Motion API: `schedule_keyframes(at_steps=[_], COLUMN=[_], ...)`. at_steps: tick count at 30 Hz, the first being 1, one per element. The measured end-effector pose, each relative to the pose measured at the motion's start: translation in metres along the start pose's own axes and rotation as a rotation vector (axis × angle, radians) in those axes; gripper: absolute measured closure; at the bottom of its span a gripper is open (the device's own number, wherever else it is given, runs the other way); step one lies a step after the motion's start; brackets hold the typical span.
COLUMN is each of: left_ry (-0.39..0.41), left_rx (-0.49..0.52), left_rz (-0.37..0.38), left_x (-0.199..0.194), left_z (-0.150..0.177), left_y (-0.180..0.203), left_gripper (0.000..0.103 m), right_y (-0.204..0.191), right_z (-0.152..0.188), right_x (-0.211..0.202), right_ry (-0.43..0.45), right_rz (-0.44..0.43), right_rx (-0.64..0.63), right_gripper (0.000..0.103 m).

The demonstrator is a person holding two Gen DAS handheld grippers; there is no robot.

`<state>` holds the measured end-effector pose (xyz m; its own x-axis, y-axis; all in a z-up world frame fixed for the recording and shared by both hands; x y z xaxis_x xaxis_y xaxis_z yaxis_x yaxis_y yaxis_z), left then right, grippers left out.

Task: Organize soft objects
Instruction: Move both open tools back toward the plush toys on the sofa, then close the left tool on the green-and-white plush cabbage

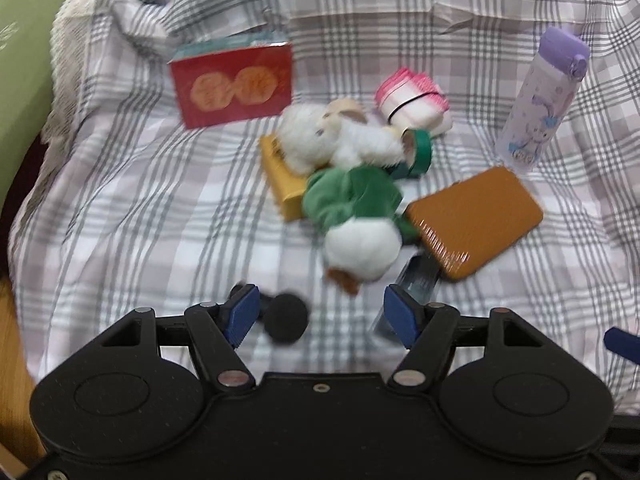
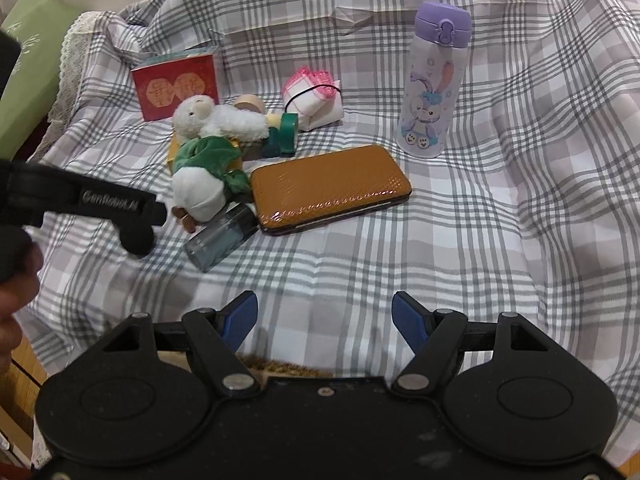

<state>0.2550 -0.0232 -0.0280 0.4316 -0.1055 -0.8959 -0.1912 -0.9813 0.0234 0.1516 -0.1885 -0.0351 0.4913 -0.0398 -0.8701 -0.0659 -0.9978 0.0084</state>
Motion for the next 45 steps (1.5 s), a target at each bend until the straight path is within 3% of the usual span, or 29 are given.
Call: schedule_keyframes(at_steps=[7, 25, 32, 40, 45], left_ry=[-0.018, -0.084, -0.118, -0.092, -0.079], left_rx=[0.008, -0.002, -0.030, 0.029, 0.031], left_rz=[0.044, 0.021, 0.029, -0.041, -0.032], left_x=[0.025, 0.070, 0.082, 0.087, 0.086], left_z=[-0.025, -0.045, -0.045, -0.039, -0.036], left_y=[0.016, 0.018, 0.006, 0.018, 0.016], left_gripper=[0.037, 0.038, 0.033, 0.032, 0.032], right_y=[0.007, 0.007, 0.003, -0.019, -0.035], right_z=[-0.012, -0.046, -0.081, -0.123, -0.146], right_x=[0.014, 0.036, 0.045, 0.068, 0.086], right_ry=[0.004, 0.061, 0.115, 0.170, 0.176], right_rz=[0.013, 0.093, 0.089, 0.085, 0.081], right_rx=[0.006, -0.057, -0.078, -0.113, -0.143], right_gripper=[0.030, 0.030, 0.030, 0.030, 0.030])
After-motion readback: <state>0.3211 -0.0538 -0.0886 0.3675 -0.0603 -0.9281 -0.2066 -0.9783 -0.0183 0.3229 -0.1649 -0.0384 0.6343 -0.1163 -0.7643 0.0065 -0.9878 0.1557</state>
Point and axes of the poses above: each gripper's, at about its wrist camera, not at the fingertips, and x roughly the way its jaws point, y to its right, z to its underside, the point moved 1 cm from there along x, roughly the way its jaws point, and after that the axes turned 8 degrees about -y, right-handed, at the moved point
